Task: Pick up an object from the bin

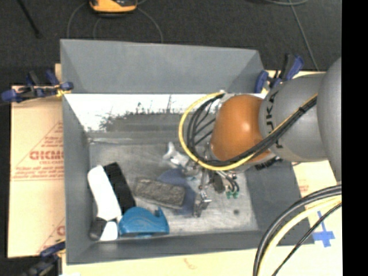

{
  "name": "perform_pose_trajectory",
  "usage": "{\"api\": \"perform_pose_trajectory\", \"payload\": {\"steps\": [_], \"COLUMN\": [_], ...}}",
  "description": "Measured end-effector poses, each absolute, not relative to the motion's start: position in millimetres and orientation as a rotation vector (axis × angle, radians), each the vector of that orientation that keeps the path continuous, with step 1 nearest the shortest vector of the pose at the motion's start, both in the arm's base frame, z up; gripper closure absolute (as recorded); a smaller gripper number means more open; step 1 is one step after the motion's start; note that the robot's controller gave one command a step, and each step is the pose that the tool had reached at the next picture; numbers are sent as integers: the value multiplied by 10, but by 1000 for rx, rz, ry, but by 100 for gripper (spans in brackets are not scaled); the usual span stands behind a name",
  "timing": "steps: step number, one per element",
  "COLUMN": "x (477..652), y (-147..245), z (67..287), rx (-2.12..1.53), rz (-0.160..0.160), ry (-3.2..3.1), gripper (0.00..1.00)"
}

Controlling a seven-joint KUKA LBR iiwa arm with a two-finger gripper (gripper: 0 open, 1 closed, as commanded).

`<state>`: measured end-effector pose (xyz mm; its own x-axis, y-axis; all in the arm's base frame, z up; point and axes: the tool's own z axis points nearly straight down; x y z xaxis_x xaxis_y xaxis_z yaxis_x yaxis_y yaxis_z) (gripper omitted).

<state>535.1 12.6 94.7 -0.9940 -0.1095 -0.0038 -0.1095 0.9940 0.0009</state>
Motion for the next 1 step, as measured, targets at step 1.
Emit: {"api": "perform_pose_trajectory", "payload": {"steps": [1], "x": [5381], "y": [120], "z": [758], "rx": [-212], "rz": [-1], "ry": [3109], "gripper": [100]}}
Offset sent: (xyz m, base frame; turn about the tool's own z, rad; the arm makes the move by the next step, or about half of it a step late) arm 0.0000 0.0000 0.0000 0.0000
